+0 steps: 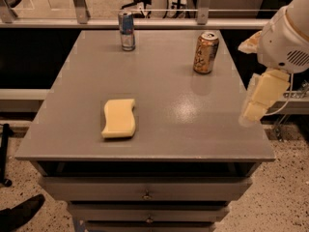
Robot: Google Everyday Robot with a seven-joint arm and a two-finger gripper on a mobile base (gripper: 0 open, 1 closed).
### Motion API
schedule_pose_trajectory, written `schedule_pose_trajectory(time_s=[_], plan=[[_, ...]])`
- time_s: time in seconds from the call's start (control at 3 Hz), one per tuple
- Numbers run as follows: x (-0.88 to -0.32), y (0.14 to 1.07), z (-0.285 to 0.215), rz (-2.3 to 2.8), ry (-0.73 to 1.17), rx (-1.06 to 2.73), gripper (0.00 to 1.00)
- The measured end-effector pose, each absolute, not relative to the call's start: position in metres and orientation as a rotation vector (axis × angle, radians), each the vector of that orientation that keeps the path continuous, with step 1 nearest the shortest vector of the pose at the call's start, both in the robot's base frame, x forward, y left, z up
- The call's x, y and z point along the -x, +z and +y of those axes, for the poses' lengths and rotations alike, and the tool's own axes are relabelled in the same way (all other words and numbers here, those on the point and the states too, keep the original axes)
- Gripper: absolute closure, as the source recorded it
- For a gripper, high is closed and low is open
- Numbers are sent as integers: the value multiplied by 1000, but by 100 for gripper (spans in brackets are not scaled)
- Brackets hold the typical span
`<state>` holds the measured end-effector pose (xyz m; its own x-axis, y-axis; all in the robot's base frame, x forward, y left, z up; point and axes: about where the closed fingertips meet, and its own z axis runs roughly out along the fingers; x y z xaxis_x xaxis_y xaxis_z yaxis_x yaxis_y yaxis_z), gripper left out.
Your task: Pick sponge
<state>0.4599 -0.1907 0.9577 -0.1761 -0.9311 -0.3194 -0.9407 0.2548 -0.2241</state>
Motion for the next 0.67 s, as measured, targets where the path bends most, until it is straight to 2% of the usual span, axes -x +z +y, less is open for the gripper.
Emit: schedule_pose_trajectory(time_s=[0.67], plan=[[-511,923,-92,1871,391,1752,0]])
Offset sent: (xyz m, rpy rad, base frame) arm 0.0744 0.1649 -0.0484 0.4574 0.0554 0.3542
